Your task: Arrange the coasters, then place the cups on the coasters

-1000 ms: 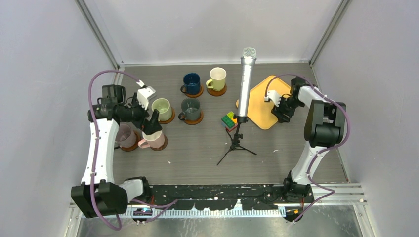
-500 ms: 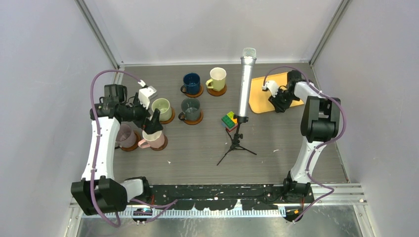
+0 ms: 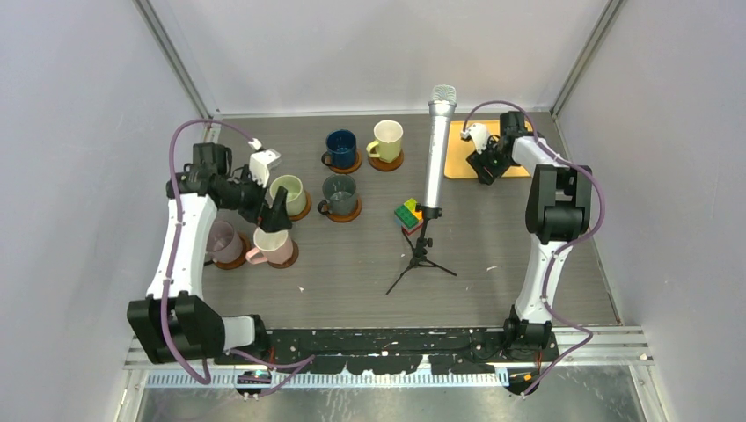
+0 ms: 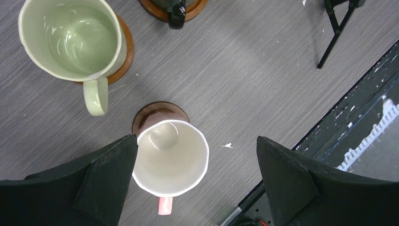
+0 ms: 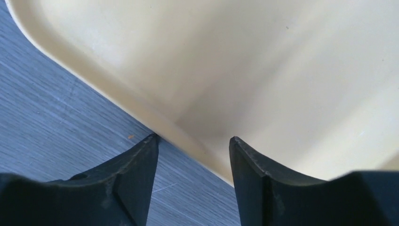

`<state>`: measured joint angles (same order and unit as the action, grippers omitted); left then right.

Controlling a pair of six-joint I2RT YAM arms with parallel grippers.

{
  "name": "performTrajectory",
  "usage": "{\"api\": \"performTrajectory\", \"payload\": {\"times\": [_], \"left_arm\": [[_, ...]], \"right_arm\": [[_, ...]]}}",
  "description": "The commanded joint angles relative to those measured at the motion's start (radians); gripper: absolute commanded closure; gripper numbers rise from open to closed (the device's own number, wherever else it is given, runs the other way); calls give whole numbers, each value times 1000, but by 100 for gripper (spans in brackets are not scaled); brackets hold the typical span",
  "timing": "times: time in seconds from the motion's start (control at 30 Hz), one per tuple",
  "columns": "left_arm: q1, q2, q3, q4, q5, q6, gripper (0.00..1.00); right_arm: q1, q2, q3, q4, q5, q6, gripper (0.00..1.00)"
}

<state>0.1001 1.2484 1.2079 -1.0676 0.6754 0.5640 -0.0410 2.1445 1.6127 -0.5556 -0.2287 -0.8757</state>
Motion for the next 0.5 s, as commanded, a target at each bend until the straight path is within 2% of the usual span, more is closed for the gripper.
{"api": "performTrajectory", "payload": {"times": [0.0,0.17,0.37,0.47], "left_arm": [[-13,99,133,-54,-65,-84,0],[-15,233,292,-52,-154,-181,0],[-36,398,514,32,-231,-329,0],[-61,416,524,95,-324,-391,0]], "right_arm": [[7,-58,2,-48,-11,142,33],[-3,-235,-27,-55,-39,293,18],[-69,-422,-28,-129,-138,543,16],[-121,-491,-43,-162,-164,686,16]]}}
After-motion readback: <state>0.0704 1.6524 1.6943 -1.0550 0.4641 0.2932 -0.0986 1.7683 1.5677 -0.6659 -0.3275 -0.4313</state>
